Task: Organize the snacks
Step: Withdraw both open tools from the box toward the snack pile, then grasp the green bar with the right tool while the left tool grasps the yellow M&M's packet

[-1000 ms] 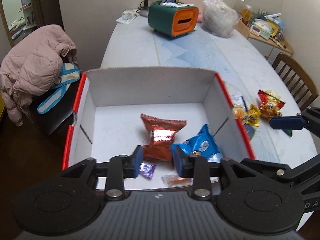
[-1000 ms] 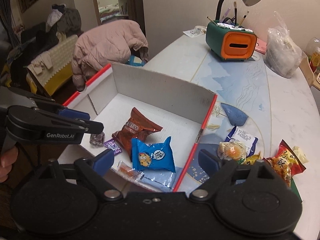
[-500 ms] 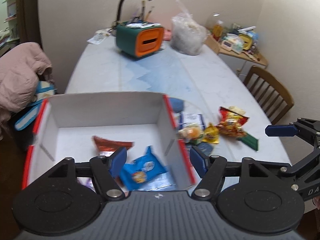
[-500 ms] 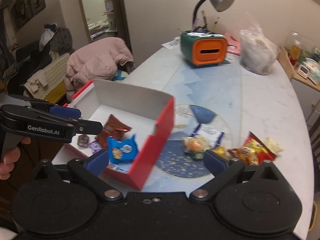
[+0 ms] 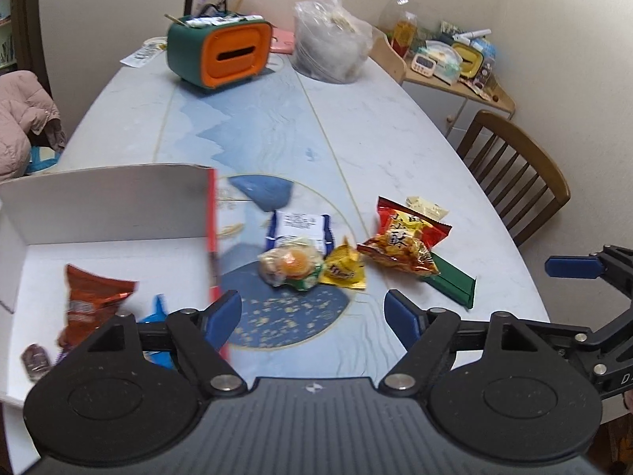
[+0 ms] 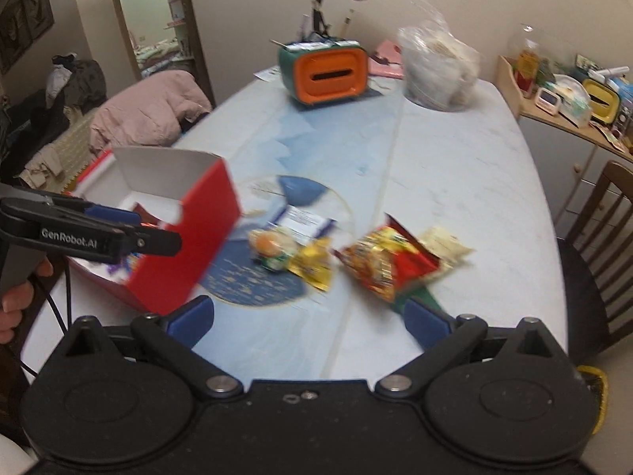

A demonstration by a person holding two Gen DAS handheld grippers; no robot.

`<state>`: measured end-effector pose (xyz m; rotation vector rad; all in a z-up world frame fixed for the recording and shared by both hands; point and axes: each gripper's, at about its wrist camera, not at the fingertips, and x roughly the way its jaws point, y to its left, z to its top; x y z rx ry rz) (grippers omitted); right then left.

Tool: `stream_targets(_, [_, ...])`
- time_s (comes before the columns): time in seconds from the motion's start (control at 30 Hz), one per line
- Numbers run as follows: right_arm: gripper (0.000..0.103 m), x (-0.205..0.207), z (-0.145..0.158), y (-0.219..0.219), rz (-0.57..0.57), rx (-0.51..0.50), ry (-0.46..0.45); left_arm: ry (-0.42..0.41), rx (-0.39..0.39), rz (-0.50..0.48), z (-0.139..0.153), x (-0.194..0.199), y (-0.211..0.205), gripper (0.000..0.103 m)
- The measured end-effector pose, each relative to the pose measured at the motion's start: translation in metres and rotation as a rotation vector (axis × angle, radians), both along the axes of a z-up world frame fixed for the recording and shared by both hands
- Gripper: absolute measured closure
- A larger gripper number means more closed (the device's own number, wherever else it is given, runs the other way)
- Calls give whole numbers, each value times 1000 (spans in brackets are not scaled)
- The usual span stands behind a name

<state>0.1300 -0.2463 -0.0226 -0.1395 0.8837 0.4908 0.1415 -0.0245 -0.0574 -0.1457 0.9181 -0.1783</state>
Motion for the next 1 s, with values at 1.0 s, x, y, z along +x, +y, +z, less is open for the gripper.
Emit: stream_targets(1.0, [18, 113, -120, -66, 108, -174, 166, 109, 226, -65, -93, 107, -98, 24])
